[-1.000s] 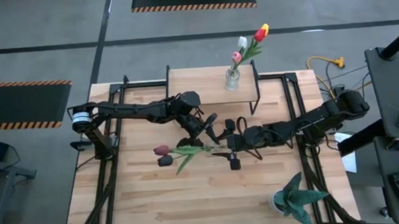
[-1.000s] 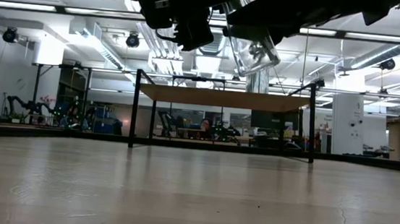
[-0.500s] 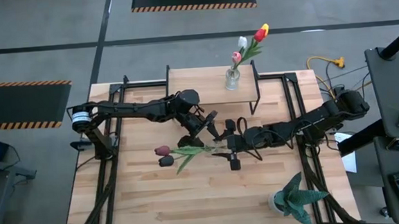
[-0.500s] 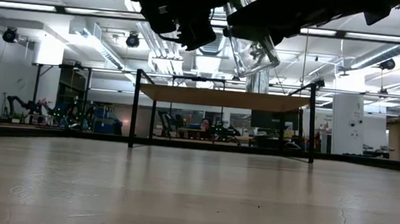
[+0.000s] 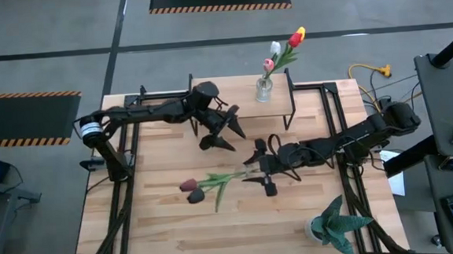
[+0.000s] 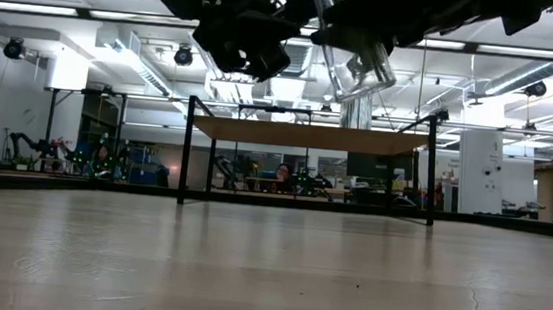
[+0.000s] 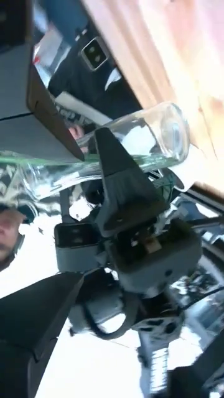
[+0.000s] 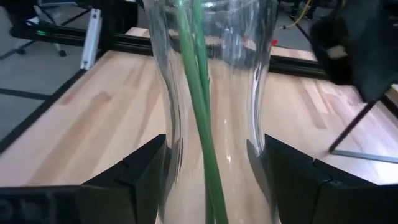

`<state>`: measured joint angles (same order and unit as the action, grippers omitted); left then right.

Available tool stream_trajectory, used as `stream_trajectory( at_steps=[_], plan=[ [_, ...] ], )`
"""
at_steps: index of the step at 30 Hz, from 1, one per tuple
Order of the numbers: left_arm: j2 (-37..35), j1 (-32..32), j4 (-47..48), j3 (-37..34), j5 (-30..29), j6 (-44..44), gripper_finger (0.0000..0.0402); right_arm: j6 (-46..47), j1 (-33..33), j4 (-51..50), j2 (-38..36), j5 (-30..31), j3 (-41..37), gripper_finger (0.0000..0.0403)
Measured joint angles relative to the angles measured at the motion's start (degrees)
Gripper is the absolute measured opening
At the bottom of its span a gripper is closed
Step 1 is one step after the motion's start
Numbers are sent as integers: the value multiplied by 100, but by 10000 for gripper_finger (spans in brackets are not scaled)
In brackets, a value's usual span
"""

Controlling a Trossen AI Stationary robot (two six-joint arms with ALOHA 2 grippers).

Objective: Pick and place flowers into a vace then onto a shelf
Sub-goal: Put the transparent vase with the tulips on the shelf

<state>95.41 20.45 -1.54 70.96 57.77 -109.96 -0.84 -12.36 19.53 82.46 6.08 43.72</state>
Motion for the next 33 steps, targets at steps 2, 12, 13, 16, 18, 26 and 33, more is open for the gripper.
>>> stream_trajectory(
  at_steps=[2,12,13,16,18,26,33],
  plan=[
    [-23,103,2,15,151,382,283,42,-6,-2,-63,-61,-15,219],
    [-381,634,6,15,-25,3542,283,456,-2,80,-911,-313,-256,219],
    [-427,672,8,15,-135,3897,283,540,-2,85,-1002,-322,-271,219],
    [-609,710,2,15,-285,5047,283,732,-14,35,-1263,-346,-321,219],
    [-759,734,7,13,-306,5860,283,823,-15,36,-1382,-367,-334,219],
    [-1539,802,73,-132,-1387,8708,261,1150,-13,330,-1616,-416,-301,219],
    [-2608,652,40,-1061,-3285,9605,196,1307,12,890,-1581,419,-291,219]
  ],
)
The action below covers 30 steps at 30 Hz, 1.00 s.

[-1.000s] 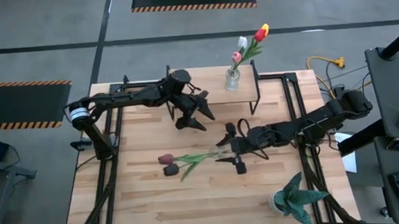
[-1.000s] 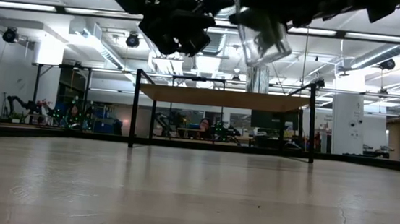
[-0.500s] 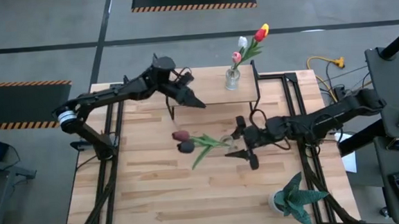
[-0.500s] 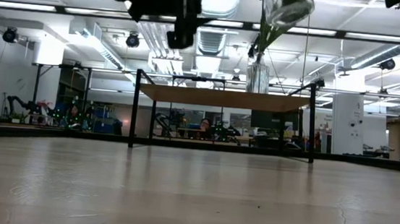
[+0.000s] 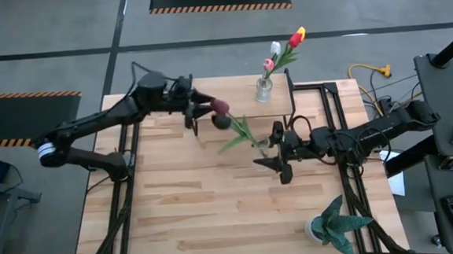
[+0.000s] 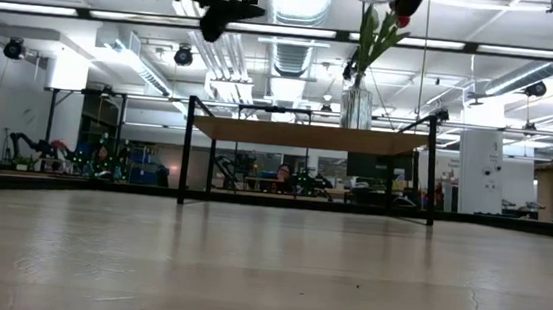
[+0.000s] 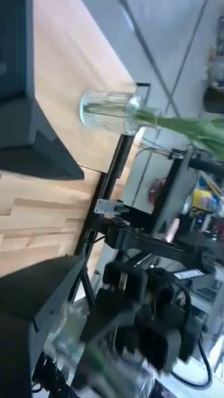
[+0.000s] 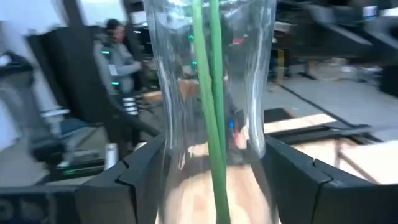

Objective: Pick and place flowers into a vace then onto a shelf
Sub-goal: Put the transparent vase with the tulips on the shelf

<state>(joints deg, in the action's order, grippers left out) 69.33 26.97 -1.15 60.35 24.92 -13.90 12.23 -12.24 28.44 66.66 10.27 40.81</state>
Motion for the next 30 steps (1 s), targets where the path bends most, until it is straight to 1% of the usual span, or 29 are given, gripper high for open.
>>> stream_trajectory(
  at_steps=[4,8,11,13,16,21,26,30],
  plan=[
    [-839,7,-318,-848,46,-6,137,-17,87,160,207,514,1,219],
    [-1723,5,-809,-1733,69,-114,71,-34,246,546,506,931,31,219],
    [-2345,5,-1237,-2333,66,-114,26,-110,426,807,842,1075,174,219],
    [-2704,5,-1530,-2700,66,-117,8,-217,555,941,1097,1090,327,219],
    [-3160,5,-1777,-3151,66,-117,5,-398,771,1086,1537,1149,650,219],
    [-3645,5,-1827,-3553,64,-118,2,-647,1176,1121,2208,1790,1190,219],
    [-3837,5,-1804,-3682,62,-117,0,-662,1579,1406,2899,1947,1760,219],
    [-3849,4,-1818,-3680,63,-103,0,-764,1835,1395,3462,2187,2251,219]
  ],
)
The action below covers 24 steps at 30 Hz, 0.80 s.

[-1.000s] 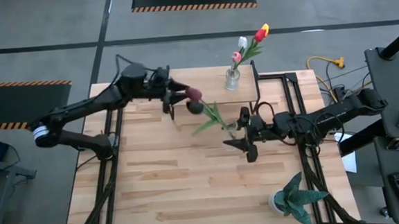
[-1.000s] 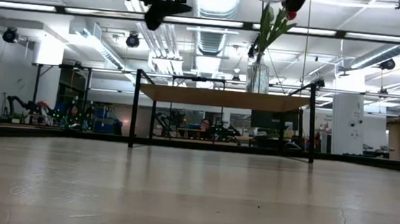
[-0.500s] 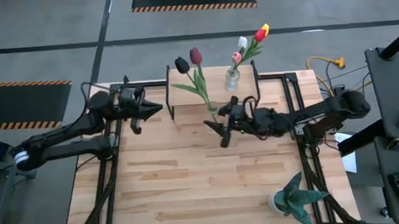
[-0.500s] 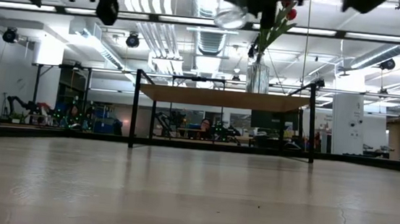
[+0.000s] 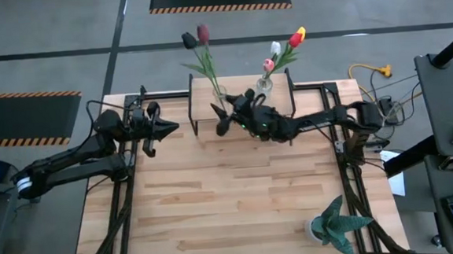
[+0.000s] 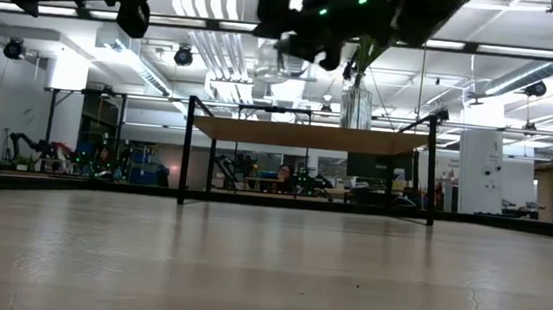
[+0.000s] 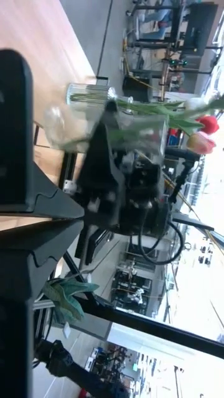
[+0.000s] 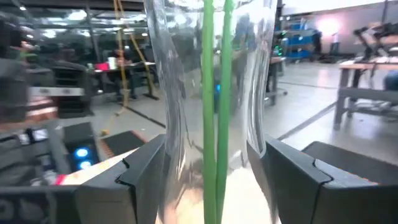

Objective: Pick and place flowers into a vace then onto a shelf
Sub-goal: Put the transparent vase with the tulips on the shelf

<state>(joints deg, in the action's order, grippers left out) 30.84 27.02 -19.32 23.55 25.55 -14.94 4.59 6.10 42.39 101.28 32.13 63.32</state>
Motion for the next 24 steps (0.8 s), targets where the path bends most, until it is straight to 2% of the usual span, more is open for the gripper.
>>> stream_trajectory(
  at_steps=[5,8,20,24],
  plan=[
    [1,1,5,0,1,2,0,-422,181,60,546,110,633,219],
    [12,1,27,0,1,2,0,-286,314,63,763,127,824,219],
    [14,-1,27,0,3,-13,0,-312,528,1005,1414,176,850,219],
    [14,1,26,0,3,-15,0,-451,564,1040,1418,513,829,219]
  ],
)
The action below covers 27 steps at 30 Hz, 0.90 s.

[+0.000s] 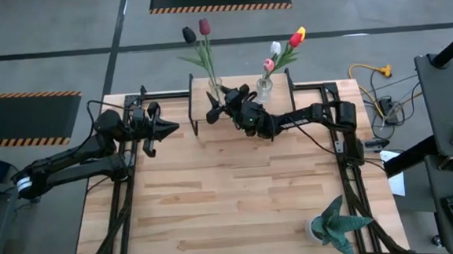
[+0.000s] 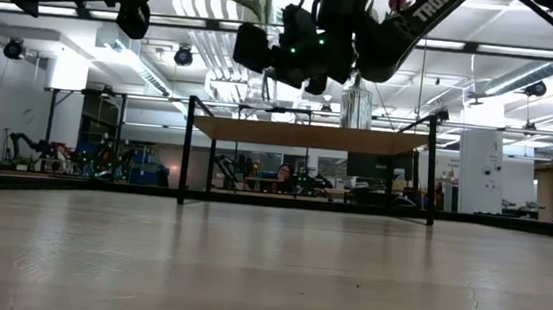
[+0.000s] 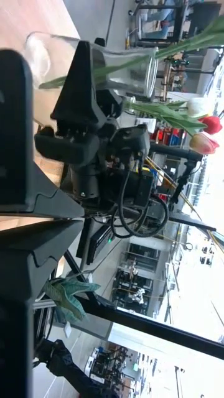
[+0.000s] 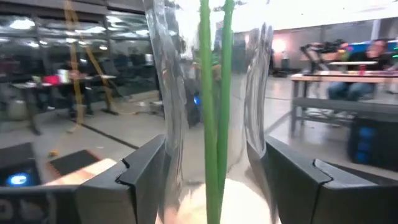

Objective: Pick and place flowers into a vace then onto a shelf
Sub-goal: Put the transparent vase with the tulips on the shelf

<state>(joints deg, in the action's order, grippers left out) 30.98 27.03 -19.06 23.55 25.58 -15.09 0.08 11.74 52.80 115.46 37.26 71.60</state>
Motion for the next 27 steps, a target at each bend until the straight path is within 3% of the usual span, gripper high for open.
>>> stream_trajectory(
  at_steps=[5,11,27],
  plan=[
    [0,-2,-1,0,0,0,0,-190,49,-30,-20,405,-27,219],
    [0,-2,-1,0,0,0,0,245,1,-150,-22,1075,-1,219],
    [0,-1,-1,4,0,0,0,665,-63,-586,-22,1028,-234,219]
  ],
)
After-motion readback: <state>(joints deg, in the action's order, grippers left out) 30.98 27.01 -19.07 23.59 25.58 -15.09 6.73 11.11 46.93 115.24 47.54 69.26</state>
